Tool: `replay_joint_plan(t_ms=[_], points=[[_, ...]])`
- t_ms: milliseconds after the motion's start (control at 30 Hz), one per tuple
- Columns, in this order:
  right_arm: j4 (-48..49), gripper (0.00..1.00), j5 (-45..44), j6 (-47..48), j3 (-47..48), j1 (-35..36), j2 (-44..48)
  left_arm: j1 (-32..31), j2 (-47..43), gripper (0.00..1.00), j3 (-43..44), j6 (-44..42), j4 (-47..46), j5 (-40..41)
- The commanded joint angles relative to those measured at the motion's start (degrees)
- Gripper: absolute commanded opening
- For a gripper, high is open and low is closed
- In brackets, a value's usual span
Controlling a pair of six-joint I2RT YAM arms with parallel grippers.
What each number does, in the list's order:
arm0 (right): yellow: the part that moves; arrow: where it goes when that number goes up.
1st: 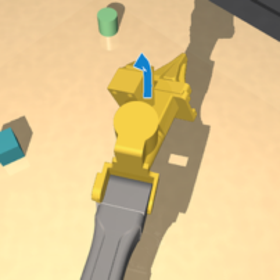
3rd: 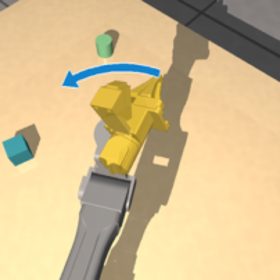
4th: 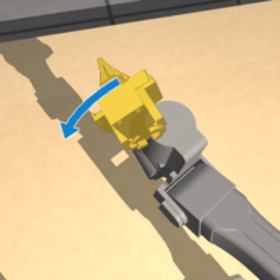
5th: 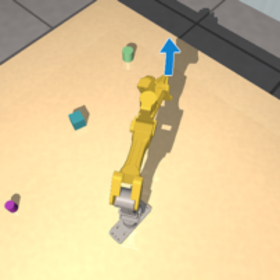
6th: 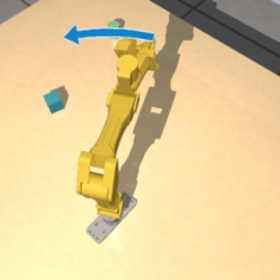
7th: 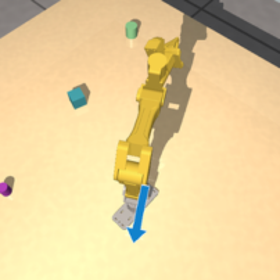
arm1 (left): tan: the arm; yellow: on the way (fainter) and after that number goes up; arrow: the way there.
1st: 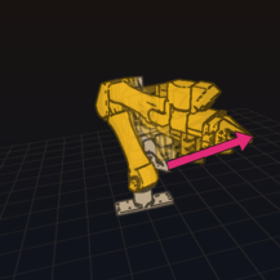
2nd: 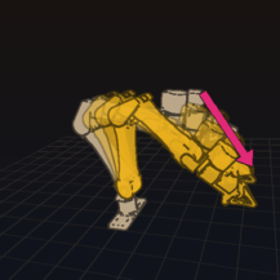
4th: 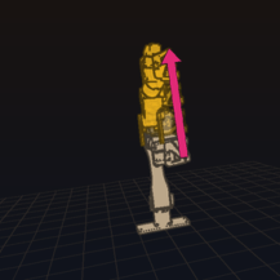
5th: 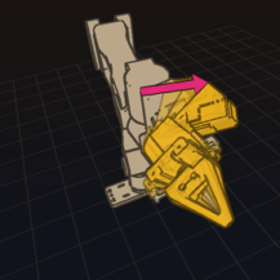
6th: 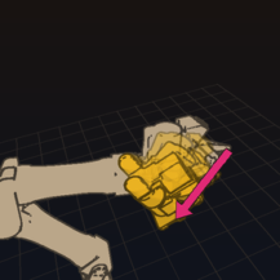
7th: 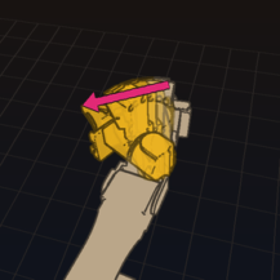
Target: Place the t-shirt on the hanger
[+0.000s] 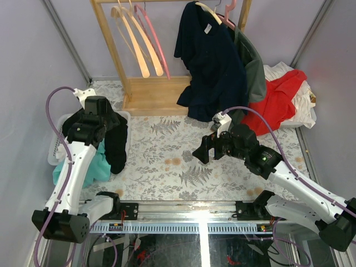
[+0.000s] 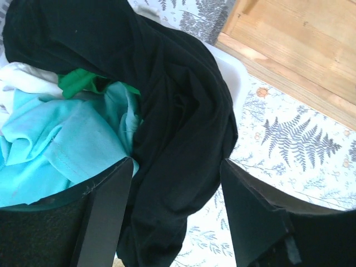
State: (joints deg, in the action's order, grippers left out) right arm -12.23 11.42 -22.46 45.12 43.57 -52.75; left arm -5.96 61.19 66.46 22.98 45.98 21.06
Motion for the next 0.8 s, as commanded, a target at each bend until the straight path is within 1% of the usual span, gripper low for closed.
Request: replay_joint_plan(t_ms=[0, 133, 267, 300, 400, 500, 533, 567, 600, 767], points=[[1.2, 0.99, -0.2, 0.0, 0.3, 0.4, 0.0, -0.2, 2.8, 0.61, -0.9, -1.8, -2.6, 3.4], [1.1, 0.99, 0.0, -0.4, 0.5, 0.4, -0.1, -0.1, 6.3, 0.52, -1.1, -1.2, -5.2, 1.9], [0.4, 0.99, -0.5, -0.5, 0.6, 0.5, 0.5, -0.1, 7.8, 0.37, -1.7, -1.4, -7.0, 0.7], [0.2, 0.99, -0.6, -0.5, 0.5, 0.5, 0.7, -0.2, 8.0, 0.36, -2.1, -1.4, -7.4, 0.7], [0.0, 0.99, -0.9, -0.8, 0.3, 0.5, 1.3, -0.1, 8.8, 0.34, -2.9, -2.0, -7.8, 2.1], [-0.3, 0.99, -1.0, -1.0, 0.0, 0.4, 1.8, -0.1, 8.8, 0.20, -2.6, -2.3, -7.8, 2.2], [-0.4, 0.99, -1.1, -1.0, 0.0, 0.4, 1.9, -0.2, 8.6, 0.13, -2.5, -2.2, -7.8, 1.8], [-0.5, 0.99, -1.2, -1.1, -0.1, 0.5, 2.0, -0.2, 8.4, 0.03, -1.5, -1.9, -7.3, 1.4], [-0.6, 0.99, -1.2, -1.1, -0.1, 0.4, 2.1, -0.3, 8.0, 0.00, -0.6, -1.5, -6.5, 0.7], [-1.0, 0.99, -0.8, -1.4, 0.9, 0.4, 2.0, -1.1, 5.0, 0.00, 8.4, 0.1, -1.4, -6.4]])
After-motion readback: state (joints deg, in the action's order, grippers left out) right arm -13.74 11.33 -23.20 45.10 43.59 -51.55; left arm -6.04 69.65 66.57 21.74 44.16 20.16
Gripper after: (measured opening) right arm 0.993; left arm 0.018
